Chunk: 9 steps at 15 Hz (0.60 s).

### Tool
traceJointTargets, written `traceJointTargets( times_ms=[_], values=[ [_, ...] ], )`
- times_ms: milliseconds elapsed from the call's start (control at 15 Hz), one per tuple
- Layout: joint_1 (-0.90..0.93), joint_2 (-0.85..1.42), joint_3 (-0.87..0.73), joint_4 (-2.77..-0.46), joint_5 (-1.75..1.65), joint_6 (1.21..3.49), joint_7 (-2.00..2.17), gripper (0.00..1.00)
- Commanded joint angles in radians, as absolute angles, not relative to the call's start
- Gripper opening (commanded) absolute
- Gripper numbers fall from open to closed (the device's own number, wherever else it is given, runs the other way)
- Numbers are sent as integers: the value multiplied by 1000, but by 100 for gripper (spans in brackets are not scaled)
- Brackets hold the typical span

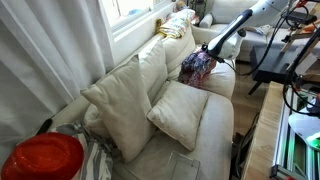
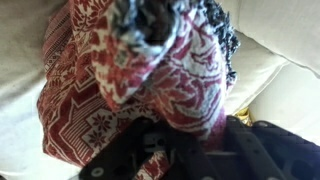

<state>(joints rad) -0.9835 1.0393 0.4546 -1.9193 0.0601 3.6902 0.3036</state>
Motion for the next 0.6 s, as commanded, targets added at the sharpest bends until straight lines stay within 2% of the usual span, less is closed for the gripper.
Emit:
traceJointTargets(
  times_ms=[0,533],
  values=[
    [-967,935,445,-1968,-12,3721,365,6],
    [-997,660,444,-2069,-158,3794,426,6]
  ],
)
